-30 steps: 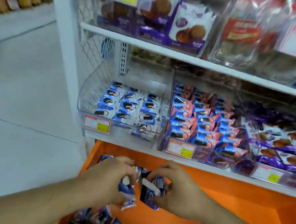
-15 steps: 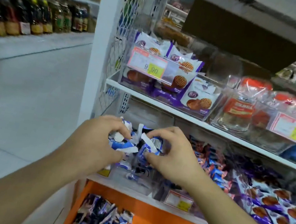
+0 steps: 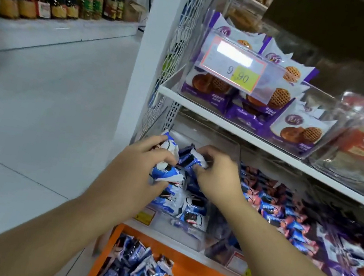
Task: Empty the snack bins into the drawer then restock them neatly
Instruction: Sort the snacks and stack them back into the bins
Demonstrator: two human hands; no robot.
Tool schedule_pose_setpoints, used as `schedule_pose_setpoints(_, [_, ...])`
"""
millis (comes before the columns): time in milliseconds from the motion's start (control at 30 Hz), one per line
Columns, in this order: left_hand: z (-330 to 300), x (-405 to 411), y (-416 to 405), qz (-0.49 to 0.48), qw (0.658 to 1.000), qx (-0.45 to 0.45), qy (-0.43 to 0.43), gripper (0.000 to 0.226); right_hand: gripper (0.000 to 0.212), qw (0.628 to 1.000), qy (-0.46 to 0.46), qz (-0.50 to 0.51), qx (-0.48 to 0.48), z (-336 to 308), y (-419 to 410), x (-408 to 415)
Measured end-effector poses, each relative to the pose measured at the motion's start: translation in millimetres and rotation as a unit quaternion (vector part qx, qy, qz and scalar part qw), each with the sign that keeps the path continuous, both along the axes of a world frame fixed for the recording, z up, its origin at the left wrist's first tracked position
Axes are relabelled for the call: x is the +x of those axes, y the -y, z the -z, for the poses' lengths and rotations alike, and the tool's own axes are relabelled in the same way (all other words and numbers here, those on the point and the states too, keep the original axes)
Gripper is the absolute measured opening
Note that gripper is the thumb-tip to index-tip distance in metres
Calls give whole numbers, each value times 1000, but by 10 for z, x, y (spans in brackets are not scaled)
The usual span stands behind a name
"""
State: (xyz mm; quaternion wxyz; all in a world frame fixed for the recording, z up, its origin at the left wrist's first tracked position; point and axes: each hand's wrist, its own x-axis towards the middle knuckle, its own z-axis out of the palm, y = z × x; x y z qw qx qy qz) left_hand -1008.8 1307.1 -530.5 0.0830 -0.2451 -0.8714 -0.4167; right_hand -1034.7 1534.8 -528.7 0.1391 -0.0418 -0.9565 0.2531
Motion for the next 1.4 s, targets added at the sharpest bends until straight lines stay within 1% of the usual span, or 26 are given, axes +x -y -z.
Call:
schedule_pose_setpoints(100, [42, -2, -15, -1, 1000, -25, -11, 41, 23, 996, -27, 8, -82, -182, -3, 272])
schedule_pose_setpoints(167, [77, -6, -39, -4, 998, -52, -18, 39, 24, 987, -46, 3, -154, -281, 7, 475])
schedule_pose_setpoints(233, [128, 5, -63, -4, 996, -91, -24, 37, 25, 977, -45, -8, -210, -355, 35, 684])
schedule_pose_setpoints(300, [200, 16, -83, -13, 990, -138, -24, 35, 26, 969, -41, -34, -240, -404, 73, 877])
schedule_pose_setpoints(367, [200, 66, -128, -13, 986, -168, -19, 33, 29, 967, -52, -57, -242, -423, 89, 1029])
schedule_pose_setpoints(400, [153, 113, -150, -13, 988, -151, -10, 30, 32, 966, -55, -61, -245, -424, 92, 1087])
schedule_pose_setpoints(433, [56, 172, -173, -13, 994, -108, 11, 27, 36, 963, -58, -63, -254, -421, 96, 1133])
schedule_pose_setpoints(467, [-74, 235, -195, -13, 998, -40, 52, 28, 40, 959, -58, -66, -268, -426, 103, 1169])
schedule_pose_setpoints(500, [-226, 297, -215, -8, 991, 51, 126, 30, 43, 956, -57, -74, -280, -428, 105, 1200])
schedule_pose_setpoints(533, [-363, 348, -230, 13, 965, 146, 219, 31, 44, 953, -57, -89, -286, -439, 113, 1234])
schedule_pose_setpoints(567, [-486, 396, -237, 45, 927, 219, 301, 31, 45, 951, -55, -109, -284, -450, 127, 1257])
schedule_pose_setpoints(600, [-551, 423, -228, 75, 903, 252, 340, 28, 45, 950, -50, -125, -282, -459, 136, 1279])
schedule_pose_setpoints(667, [-553, 436, -189, 98, 905, 247, 332, 18, 48, 941, -41, -146, -302, -469, 134, 1312])
schedule_pose_setpoints(733, [-508, 419, -166, 91, 907, 248, 326, 20, 46, 925, -31, -152, -348, -487, 134, 1316])
schedule_pose_setpoints(800, [-476, 393, -145, 87, 906, 251, 330, 23, 37, 923, -17, -130, -363, -500, 158, 1281])
schedule_pose_setpoints(867, [-458, 382, -127, 84, 907, 250, 327, 25, 32, 941, -17, -97, -324, -505, 191, 1229])
schedule_pose_setpoints(933, [-442, 366, -107, 73, 915, 242, 314, 27, 29, 953, -18, -92, -289, -497, 223, 1167])
schedule_pose_setpoints(1033, [-413, 326, -57, 39, 955, 165, 244, 31, 27, 955, 11, -110, -274, -492, 240, 1059])
schedule_pose_setpoints(1100, [-380, 288, -13, -11, 978, 106, 182, 30, 32, 956, 32, -111, -271, -447, 218, 943])
schedule_pose_setpoints(1133, [-365, 270, 16, -38, 985, 78, 151, 30, 34, 963, 42, -100, -246, -401, 208, 868])
schedule_pose_setpoints(1167, [-344, 247, 44, -57, 988, 56, 129, 29, 35, 975, 53, -88, -199, -341, 197, 786])
schedule_pose_setpoints(1233, [-292, 212, 95, -74, 990, 32, 118, 30, 37, 987, 105, -76, -94, -178, 178, 605])
schedule_pose_setpoints(1333, [-223, 182, 167, -83, 990, 14, 115, 31, 40, 975, 202, -89, -8, 16, 203, 366])
schedule_pose_setpoints(1400, [-192, 163, 205, -82, 990, 12, 118, 30, 45, 967, 237, -93, 25, 115, 224, 264])
